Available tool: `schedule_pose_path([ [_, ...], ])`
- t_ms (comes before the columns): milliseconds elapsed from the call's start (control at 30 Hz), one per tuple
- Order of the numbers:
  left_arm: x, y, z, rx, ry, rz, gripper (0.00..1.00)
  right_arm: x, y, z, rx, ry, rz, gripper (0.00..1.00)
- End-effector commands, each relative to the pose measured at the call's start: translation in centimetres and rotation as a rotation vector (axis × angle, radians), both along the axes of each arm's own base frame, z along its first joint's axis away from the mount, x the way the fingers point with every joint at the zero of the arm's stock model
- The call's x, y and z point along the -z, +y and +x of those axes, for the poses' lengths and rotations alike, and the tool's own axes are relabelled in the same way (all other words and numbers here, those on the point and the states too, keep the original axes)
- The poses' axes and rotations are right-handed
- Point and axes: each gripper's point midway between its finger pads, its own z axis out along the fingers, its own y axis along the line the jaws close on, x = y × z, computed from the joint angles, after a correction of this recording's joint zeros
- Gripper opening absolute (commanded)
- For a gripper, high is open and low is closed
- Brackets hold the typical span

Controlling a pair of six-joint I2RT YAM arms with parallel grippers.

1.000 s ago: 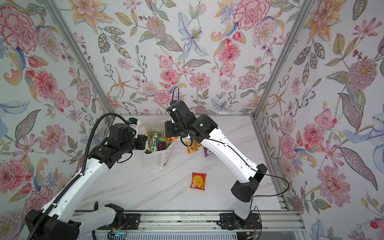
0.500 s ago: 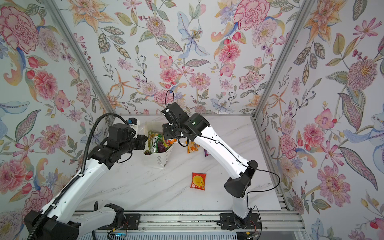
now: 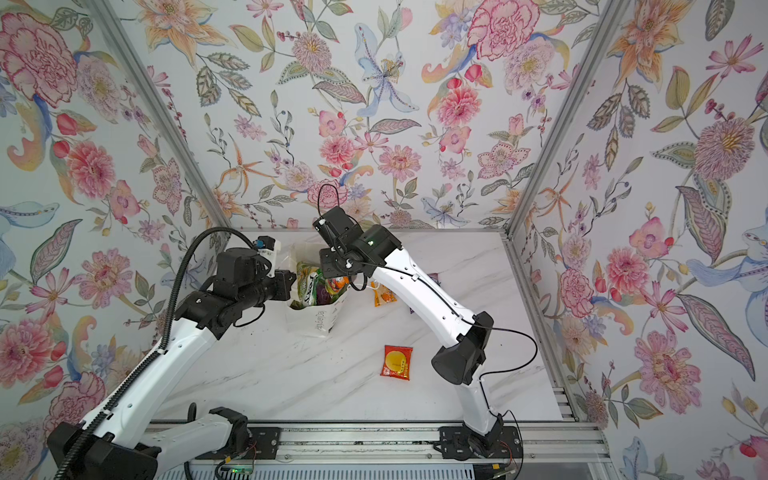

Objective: Place the snacks into the paper bag
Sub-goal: 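Carry the orange Fox's bag with the right gripper down into the paper bag, then open the right gripper to release the orange bag in the paper bag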

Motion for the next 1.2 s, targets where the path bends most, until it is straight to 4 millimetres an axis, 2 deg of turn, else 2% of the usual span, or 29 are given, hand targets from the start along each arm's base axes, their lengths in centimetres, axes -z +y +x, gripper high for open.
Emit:
schedule_pose_path([
  [0,-3.0,-0.7,0.7,0.029,-0.106,-0.054,0.0,-0.6,-0.4,0.7,0.013,-0.03,-0.009,0.0],
  [433,-3.3,-1.0,0.8,0.035,-0.113,-0.063,0.0,3.9,0.2,2.3,0.03,0.029,-0.077,0.0],
  [667,-3.2,-0.7,0.7,0.028,-0.11,-0.05,0.0,5.8,-1.0,3.3,0.07,0.032,-0.147,0.0],
  [833,-3.4,-0.7,0.8,0.026,-0.115,-0.05,0.0,6.9,-0.9,3.5,0.067,0.049,-0.159,0.0],
  [933,-3.5,-0.7,0.9,0.023,-0.116,-0.05,0.0,6.8,-0.8,3.5,0.068,0.041,-0.162,0.06],
  [1067,-3.1,-0.6,1.0,0.018,-0.108,-0.042,0.0,6.2,-0.9,3.4,0.069,0.018,-0.168,0.2],
  [1167,-3.2,-0.4,1.0,0.013,-0.11,-0.037,0.0,5.1,-0.9,3.3,0.062,-0.008,-0.159,0.27],
])
